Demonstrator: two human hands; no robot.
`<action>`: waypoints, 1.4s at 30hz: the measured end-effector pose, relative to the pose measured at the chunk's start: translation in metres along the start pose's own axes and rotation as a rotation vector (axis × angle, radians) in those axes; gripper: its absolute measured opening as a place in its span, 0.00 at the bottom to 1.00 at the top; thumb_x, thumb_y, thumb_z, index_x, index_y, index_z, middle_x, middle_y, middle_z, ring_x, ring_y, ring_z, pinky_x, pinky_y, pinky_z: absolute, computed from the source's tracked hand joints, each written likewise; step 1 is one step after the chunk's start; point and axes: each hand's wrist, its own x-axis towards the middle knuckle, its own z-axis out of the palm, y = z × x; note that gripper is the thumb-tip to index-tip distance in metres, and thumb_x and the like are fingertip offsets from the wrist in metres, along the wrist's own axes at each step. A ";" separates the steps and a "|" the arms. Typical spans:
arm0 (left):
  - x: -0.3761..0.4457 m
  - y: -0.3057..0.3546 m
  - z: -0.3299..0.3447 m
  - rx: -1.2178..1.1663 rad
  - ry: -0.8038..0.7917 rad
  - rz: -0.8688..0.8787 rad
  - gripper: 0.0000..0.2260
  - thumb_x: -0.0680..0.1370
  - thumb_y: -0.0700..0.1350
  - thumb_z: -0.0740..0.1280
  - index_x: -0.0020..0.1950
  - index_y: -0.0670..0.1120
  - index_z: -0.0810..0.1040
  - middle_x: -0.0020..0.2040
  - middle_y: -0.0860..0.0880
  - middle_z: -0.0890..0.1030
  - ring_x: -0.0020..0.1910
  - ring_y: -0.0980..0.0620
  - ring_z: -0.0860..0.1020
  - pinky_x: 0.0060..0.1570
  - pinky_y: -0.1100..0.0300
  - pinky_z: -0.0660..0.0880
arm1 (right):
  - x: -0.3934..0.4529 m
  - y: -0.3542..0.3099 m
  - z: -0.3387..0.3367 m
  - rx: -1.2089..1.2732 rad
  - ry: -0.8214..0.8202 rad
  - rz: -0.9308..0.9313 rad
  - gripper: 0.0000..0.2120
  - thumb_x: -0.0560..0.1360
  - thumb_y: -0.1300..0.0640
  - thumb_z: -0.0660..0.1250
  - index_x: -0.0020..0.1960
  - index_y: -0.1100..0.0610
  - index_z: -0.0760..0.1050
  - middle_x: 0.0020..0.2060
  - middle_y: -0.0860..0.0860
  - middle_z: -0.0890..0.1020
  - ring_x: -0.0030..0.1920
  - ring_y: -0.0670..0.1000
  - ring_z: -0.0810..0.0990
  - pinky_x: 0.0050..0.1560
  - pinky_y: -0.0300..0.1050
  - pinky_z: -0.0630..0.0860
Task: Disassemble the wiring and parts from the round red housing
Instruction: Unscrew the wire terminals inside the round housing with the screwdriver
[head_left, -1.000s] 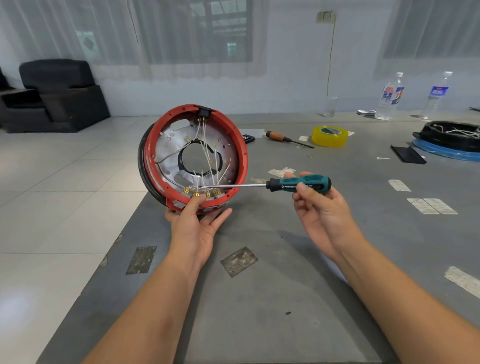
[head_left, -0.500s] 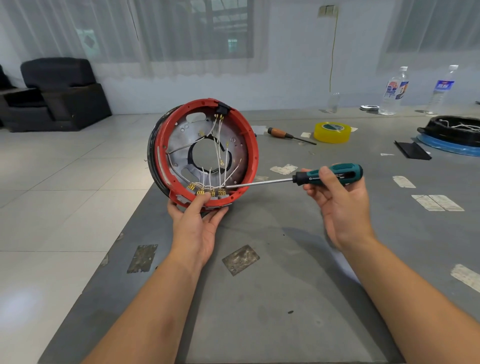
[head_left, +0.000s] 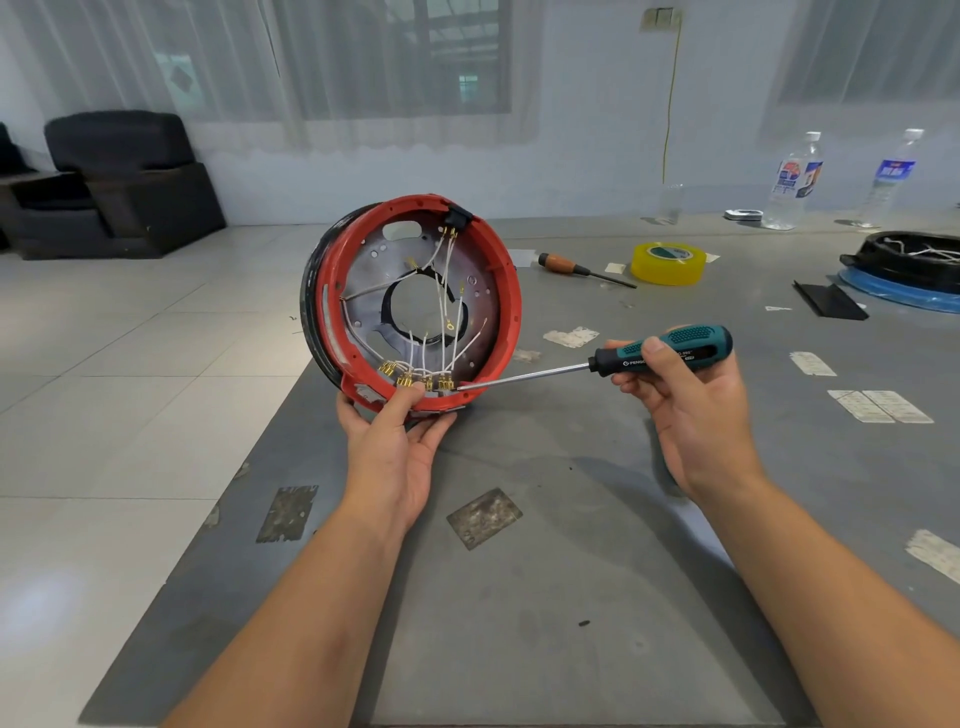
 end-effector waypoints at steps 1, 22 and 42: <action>0.000 0.000 0.000 0.007 -0.003 0.001 0.28 0.78 0.31 0.71 0.66 0.62 0.72 0.64 0.45 0.81 0.55 0.37 0.86 0.54 0.38 0.84 | 0.000 0.000 0.000 -0.003 -0.004 0.002 0.09 0.80 0.60 0.70 0.56 0.56 0.70 0.58 0.69 0.81 0.43 0.59 0.83 0.45 0.43 0.82; -0.003 -0.001 0.001 0.105 -0.012 0.070 0.31 0.77 0.29 0.72 0.68 0.62 0.71 0.65 0.47 0.82 0.59 0.40 0.86 0.54 0.41 0.84 | 0.004 -0.030 0.010 -0.242 -0.120 -0.108 0.14 0.76 0.64 0.74 0.55 0.53 0.72 0.45 0.59 0.84 0.41 0.60 0.87 0.43 0.44 0.83; 0.001 -0.004 0.000 0.098 0.045 0.095 0.29 0.77 0.31 0.73 0.65 0.61 0.70 0.67 0.46 0.81 0.58 0.40 0.86 0.55 0.39 0.84 | -0.001 -0.061 -0.003 -0.623 -0.290 -0.105 0.10 0.69 0.57 0.81 0.48 0.55 0.83 0.39 0.52 0.87 0.40 0.53 0.88 0.40 0.39 0.83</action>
